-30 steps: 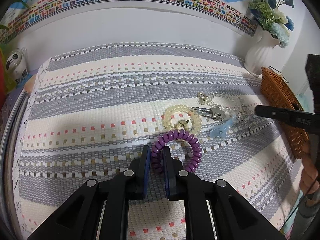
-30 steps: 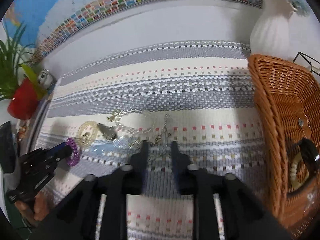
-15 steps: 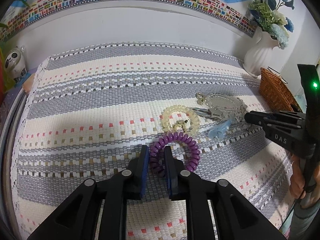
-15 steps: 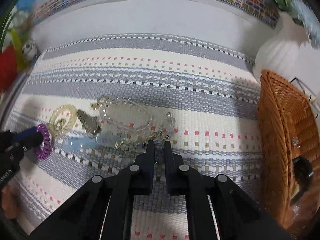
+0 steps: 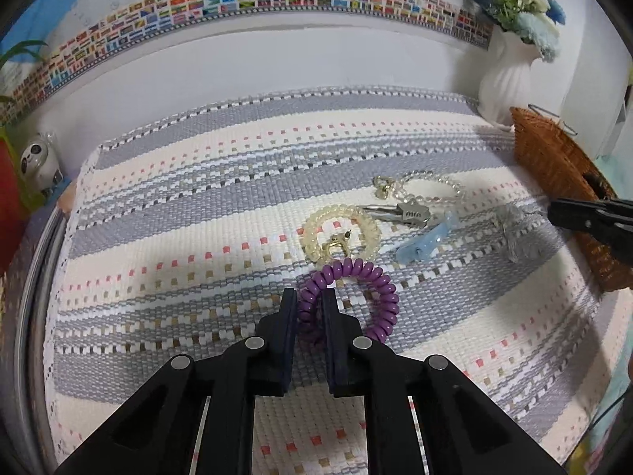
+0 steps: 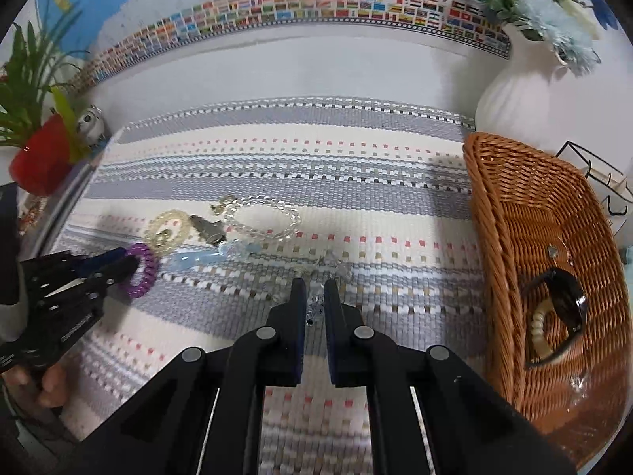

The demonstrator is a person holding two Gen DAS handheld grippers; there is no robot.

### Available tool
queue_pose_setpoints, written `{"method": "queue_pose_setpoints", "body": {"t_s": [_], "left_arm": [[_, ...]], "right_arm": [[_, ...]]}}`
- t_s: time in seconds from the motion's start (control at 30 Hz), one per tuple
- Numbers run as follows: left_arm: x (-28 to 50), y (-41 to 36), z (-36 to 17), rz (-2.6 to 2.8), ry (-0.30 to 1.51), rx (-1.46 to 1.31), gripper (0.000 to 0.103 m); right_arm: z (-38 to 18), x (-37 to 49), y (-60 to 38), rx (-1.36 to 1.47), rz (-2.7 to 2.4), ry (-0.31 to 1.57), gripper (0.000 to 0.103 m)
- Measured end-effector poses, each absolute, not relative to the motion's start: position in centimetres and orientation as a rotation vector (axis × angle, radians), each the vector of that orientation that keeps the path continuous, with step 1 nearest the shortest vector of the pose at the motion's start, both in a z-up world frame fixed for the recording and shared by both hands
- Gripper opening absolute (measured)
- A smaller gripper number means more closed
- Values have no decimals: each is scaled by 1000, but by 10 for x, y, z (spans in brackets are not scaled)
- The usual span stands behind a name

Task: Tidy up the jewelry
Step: 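Carry the purple coil bracelet with the left tool while the right tool carries a silver charm to the basket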

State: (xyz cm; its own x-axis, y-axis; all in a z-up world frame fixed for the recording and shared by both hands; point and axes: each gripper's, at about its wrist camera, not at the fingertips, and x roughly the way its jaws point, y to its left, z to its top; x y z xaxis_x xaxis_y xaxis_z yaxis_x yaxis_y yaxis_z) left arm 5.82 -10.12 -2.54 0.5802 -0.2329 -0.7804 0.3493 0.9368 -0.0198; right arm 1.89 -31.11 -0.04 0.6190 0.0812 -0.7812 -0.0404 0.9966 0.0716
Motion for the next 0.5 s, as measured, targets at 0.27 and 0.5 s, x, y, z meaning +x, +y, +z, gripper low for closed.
{"method": "queue_pose_setpoints", "body": {"t_s": [0.27, 0.5], "left_arm": [[53, -74, -17, -448, 919, 0, 10], [51, -72, -18, -432, 927, -1, 10]], "right_arm": [[14, -5, -316, 109, 119, 879, 10], [0, -3, -325, 176, 145, 905, 10]]}}
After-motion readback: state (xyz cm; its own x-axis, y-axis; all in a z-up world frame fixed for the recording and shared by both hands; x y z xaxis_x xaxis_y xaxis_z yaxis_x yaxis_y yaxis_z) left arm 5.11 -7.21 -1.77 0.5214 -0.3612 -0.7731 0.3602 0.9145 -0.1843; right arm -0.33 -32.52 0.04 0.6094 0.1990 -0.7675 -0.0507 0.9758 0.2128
